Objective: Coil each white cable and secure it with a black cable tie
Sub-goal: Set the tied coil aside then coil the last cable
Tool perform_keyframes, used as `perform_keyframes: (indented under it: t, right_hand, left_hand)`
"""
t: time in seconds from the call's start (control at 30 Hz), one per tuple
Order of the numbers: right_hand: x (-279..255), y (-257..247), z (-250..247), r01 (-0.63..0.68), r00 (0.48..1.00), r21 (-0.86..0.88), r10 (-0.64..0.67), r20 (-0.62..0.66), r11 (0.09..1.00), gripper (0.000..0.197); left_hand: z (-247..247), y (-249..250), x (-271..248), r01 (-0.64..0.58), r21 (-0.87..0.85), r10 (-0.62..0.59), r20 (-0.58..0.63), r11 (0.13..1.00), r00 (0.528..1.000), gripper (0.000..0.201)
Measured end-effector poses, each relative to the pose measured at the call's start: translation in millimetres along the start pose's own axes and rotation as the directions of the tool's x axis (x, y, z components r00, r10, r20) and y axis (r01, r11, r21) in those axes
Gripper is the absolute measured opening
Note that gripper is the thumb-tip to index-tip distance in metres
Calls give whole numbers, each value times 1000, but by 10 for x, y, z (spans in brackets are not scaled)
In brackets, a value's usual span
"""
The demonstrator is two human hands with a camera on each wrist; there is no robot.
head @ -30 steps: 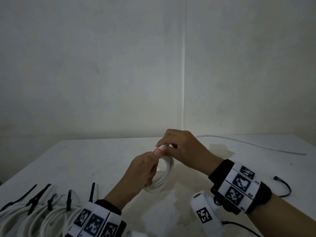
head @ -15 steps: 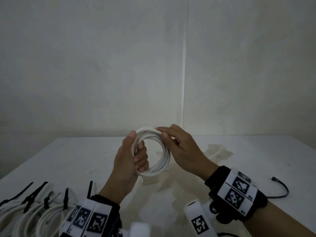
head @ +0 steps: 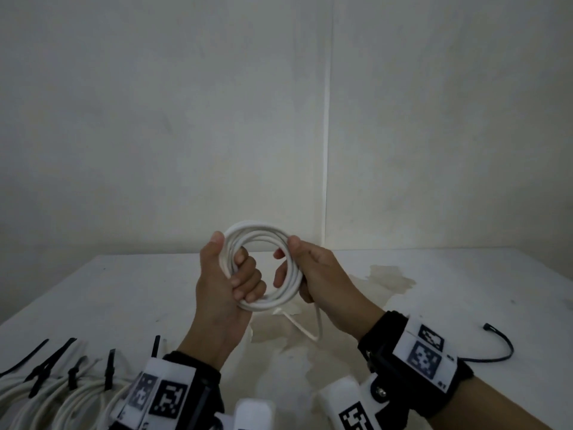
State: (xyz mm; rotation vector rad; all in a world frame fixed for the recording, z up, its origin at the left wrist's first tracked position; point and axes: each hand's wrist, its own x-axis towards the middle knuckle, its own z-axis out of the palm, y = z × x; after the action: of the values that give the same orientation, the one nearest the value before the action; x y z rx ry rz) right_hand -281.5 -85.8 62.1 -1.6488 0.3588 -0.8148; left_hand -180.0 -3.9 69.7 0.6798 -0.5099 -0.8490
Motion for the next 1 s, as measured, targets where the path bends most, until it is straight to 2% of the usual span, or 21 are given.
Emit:
perform_keyframes:
  t: [0.13,0.23,0.37,0.53,0.63,0.7,0.77,0.8,0.87,1.0]
  right_hand:
    - [4,63,33,49,992,-25,-52,-114,998,35]
    - [-6,85,-4,83,987,-117,-98,-130,990,33]
    - [-1,97,-78,120,985,-271,-149,-88,955,32]
    - [21,101,-143,131,989,-354,-144,-11,926,32]
    - [10,74,-186,148,989,-421,-133,64,895,32]
    - [10,41,-198,173,984,-482,-129,123,859,31]
    - [24,3,-212,198,979,-513,-141,149,835,32]
    - [34,-15,-222,207,977,-508,-149,153,836,32]
    - [44,-49,-228,220,974,-485,-160,164,846,32]
    - [4,-81,-213,202,979,-342,-177,104,918,34]
  left_hand:
    - [10,-81,-16,-12,69,13,-12,998,1000,47]
    - [-73,-96,-11,-3,209,-6,40,978,999,49]
    - [-174,-52,-13,16,347,-48,83,938,995,52]
    - [-225,10,-8,19,482,-61,71,876,996,50]
    - [-180,120,26,96,524,-153,67,846,986,50]
    - [-122,181,43,116,614,-204,74,781,976,55]
    - [-59,164,35,41,724,-154,90,689,984,55]
    - [-22,130,13,-10,729,-93,101,685,991,52]
    - [19,52,-30,-41,685,11,48,727,999,47]
    - [56,-64,-65,-7,563,60,-76,827,995,45]
